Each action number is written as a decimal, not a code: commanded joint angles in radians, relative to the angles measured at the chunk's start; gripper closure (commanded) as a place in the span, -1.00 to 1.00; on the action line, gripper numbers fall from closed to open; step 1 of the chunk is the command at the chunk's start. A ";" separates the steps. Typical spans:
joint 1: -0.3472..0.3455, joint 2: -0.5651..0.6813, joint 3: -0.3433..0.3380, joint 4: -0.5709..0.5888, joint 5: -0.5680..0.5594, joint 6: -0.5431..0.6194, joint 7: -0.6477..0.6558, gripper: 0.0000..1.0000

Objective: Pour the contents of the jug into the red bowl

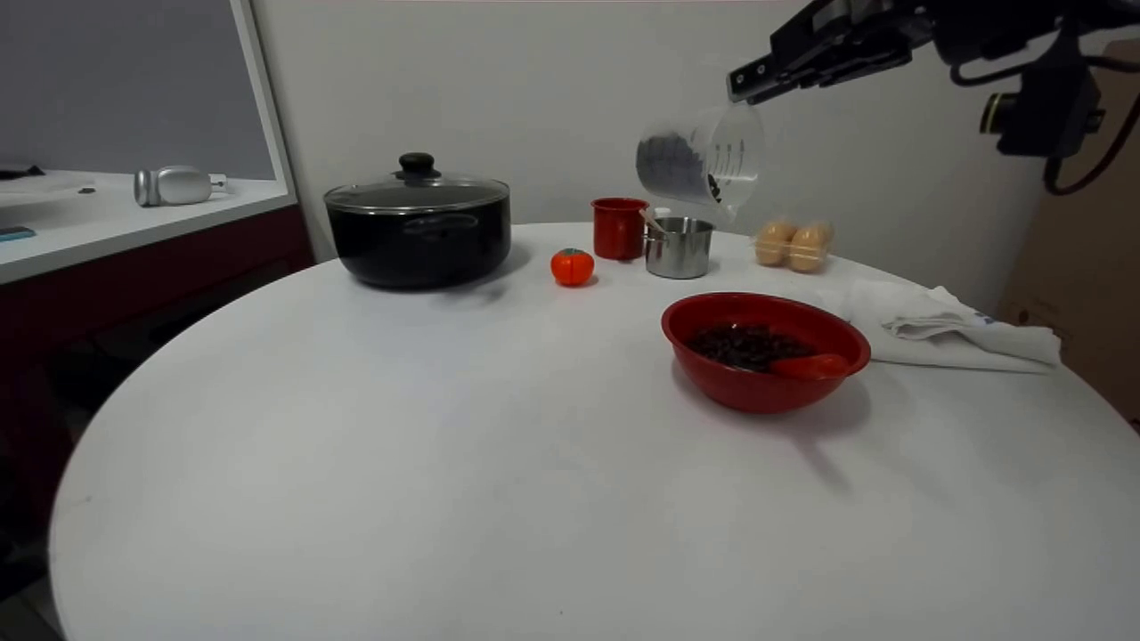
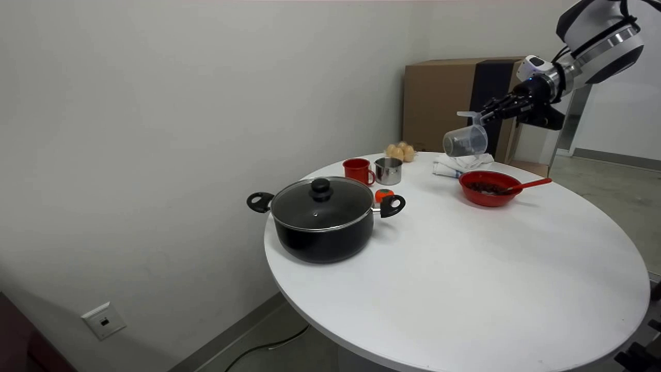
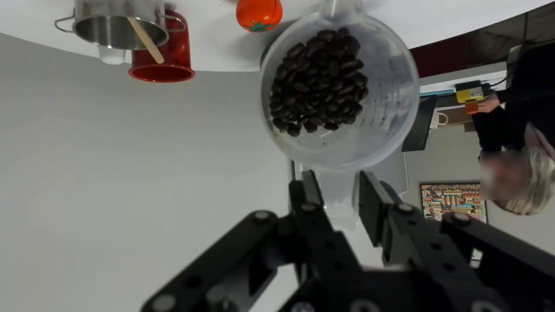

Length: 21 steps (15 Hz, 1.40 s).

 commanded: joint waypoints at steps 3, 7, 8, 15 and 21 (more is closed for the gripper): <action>-0.042 0.045 0.041 0.054 0.077 -0.037 0.020 0.87; -0.066 0.057 0.055 0.054 0.118 -0.041 0.030 0.87; -0.071 0.060 0.058 0.054 0.125 -0.042 0.034 0.87; -0.067 0.104 0.056 0.087 0.177 -0.107 0.094 0.87; -0.078 0.134 0.098 0.106 0.189 -0.126 0.134 0.87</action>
